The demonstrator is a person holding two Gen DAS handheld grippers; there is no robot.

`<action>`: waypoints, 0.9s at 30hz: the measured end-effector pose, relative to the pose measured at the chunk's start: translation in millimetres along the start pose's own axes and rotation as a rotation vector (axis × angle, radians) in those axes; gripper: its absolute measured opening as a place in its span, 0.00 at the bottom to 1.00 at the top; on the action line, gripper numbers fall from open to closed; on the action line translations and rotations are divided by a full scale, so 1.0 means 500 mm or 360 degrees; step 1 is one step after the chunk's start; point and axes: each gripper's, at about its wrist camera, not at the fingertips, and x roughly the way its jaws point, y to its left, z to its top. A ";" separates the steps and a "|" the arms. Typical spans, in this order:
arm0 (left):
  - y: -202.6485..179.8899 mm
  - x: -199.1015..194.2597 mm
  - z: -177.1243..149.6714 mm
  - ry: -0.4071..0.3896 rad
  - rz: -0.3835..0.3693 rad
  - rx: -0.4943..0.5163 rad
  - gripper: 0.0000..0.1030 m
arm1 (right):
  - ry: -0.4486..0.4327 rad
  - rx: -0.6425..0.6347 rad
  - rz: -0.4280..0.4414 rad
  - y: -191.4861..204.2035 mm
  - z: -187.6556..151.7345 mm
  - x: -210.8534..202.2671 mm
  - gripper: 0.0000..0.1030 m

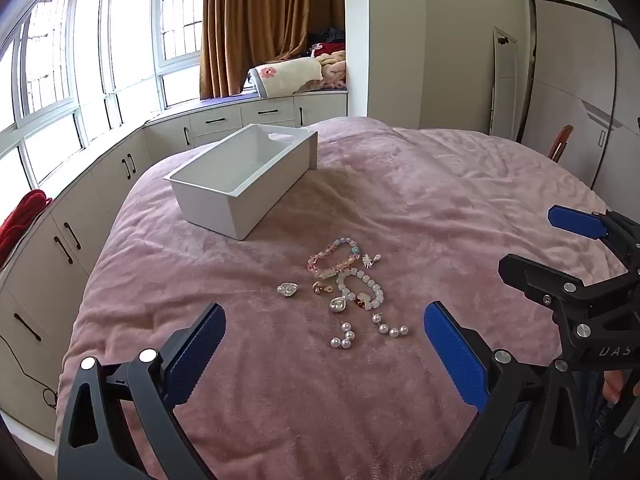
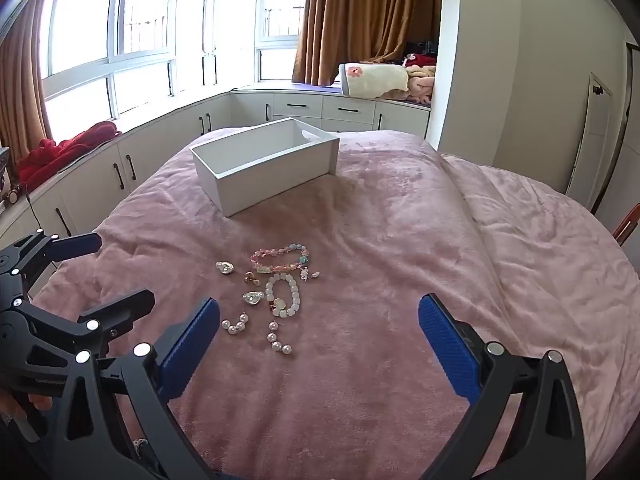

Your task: Organize jewelry

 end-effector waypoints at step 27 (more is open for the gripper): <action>0.017 0.000 0.004 -0.0013 -0.0035 -0.0074 0.97 | 0.0002 -0.0024 0.0007 0.007 0.000 0.002 0.96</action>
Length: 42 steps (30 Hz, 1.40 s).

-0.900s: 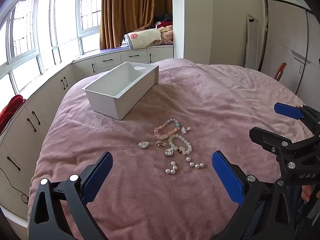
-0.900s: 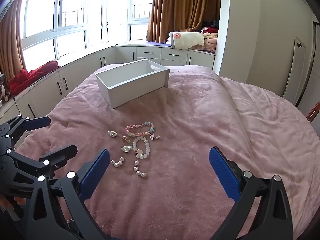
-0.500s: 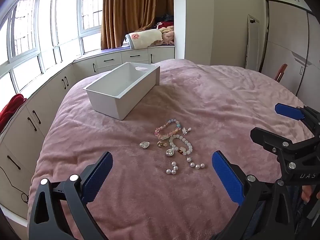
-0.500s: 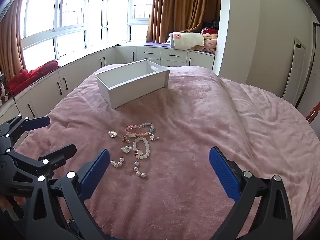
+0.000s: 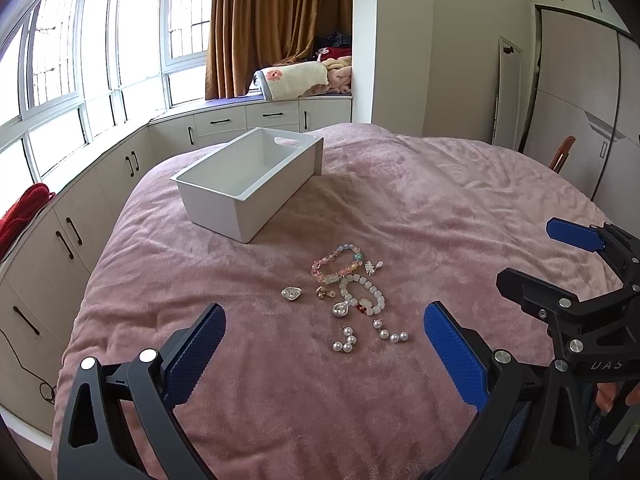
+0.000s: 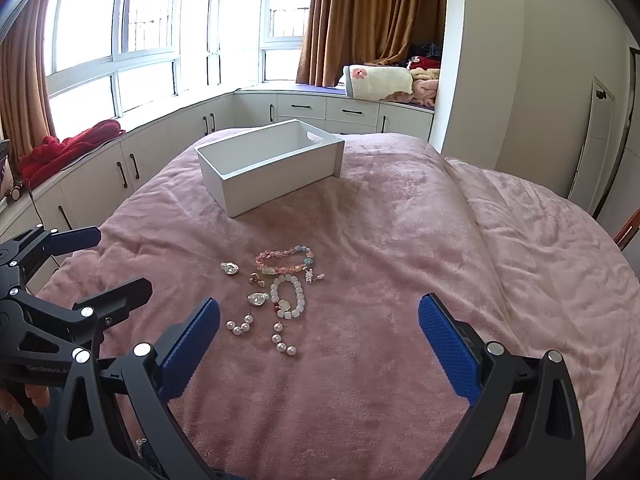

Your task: Organize jewelry

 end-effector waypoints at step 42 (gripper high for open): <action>0.008 -0.020 0.011 -0.0003 0.0009 -0.0008 0.97 | 0.0004 0.0002 0.0006 0.001 -0.005 0.000 0.96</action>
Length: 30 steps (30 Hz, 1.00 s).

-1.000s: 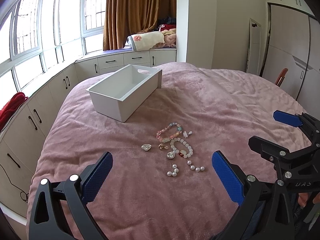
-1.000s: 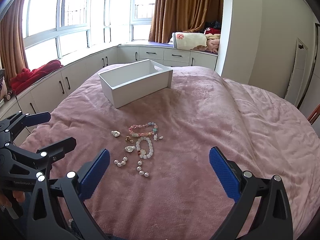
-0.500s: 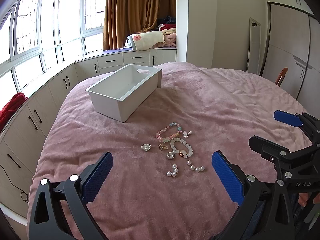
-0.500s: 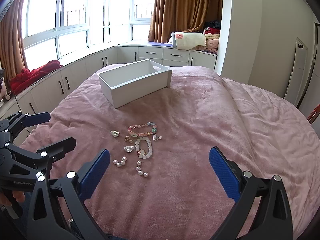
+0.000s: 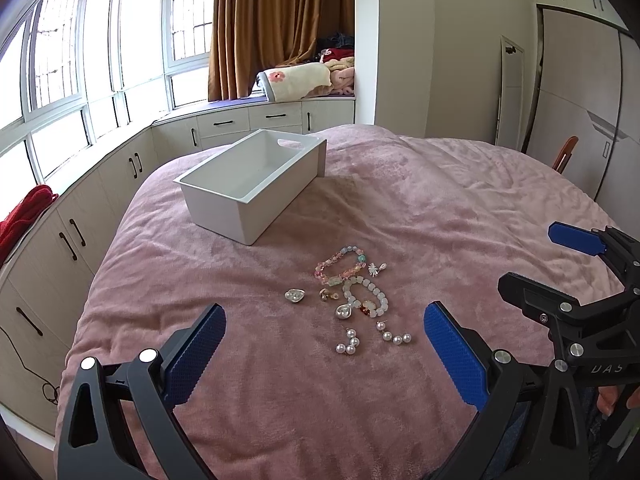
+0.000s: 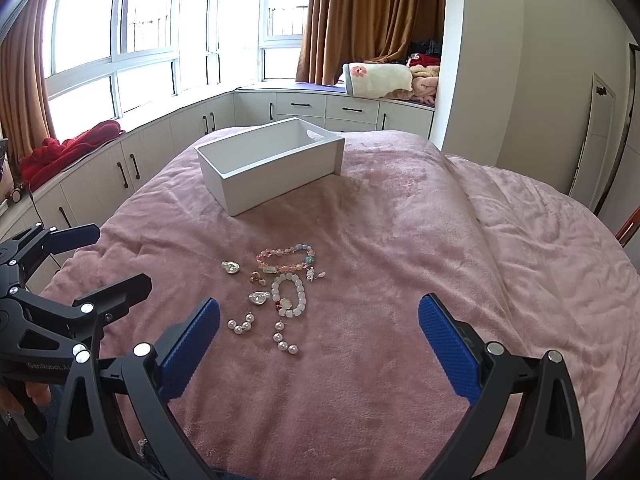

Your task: Organize jewelry

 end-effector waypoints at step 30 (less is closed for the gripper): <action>0.000 0.001 -0.001 0.0001 -0.0003 -0.0007 0.97 | 0.0005 0.0006 -0.0002 -0.001 -0.001 0.003 0.96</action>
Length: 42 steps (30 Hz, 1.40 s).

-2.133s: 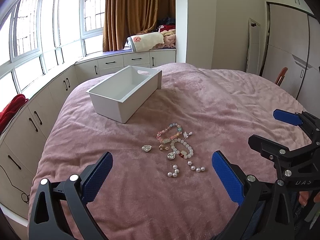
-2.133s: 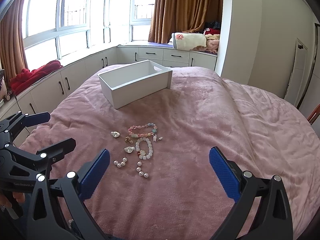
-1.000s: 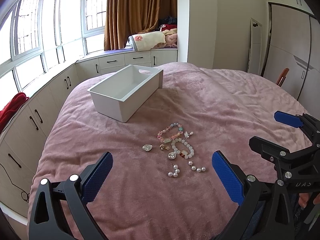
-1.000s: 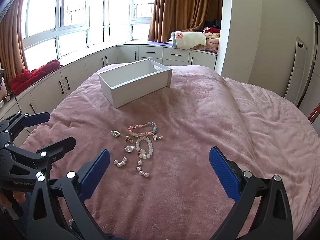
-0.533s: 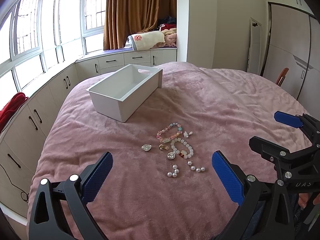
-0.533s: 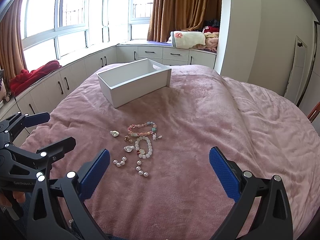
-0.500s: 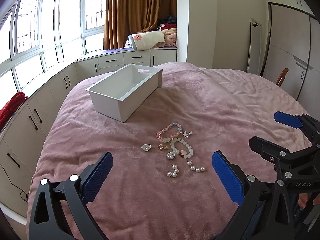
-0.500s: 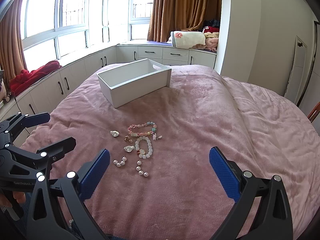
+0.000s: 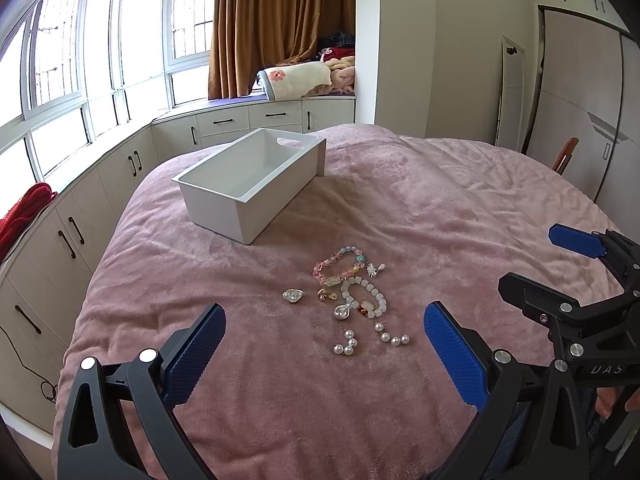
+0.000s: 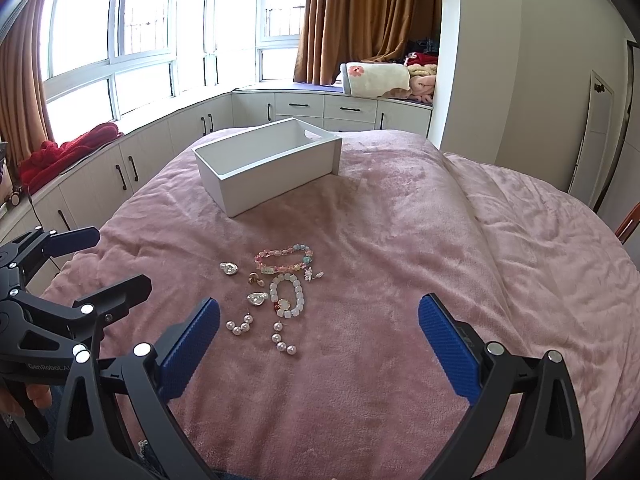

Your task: Organize jewelry

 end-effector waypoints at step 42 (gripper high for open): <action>0.066 0.332 0.039 0.0429 -0.0061 0.0025 0.97 | 0.0399 -0.0120 0.0141 -0.041 0.055 0.333 0.62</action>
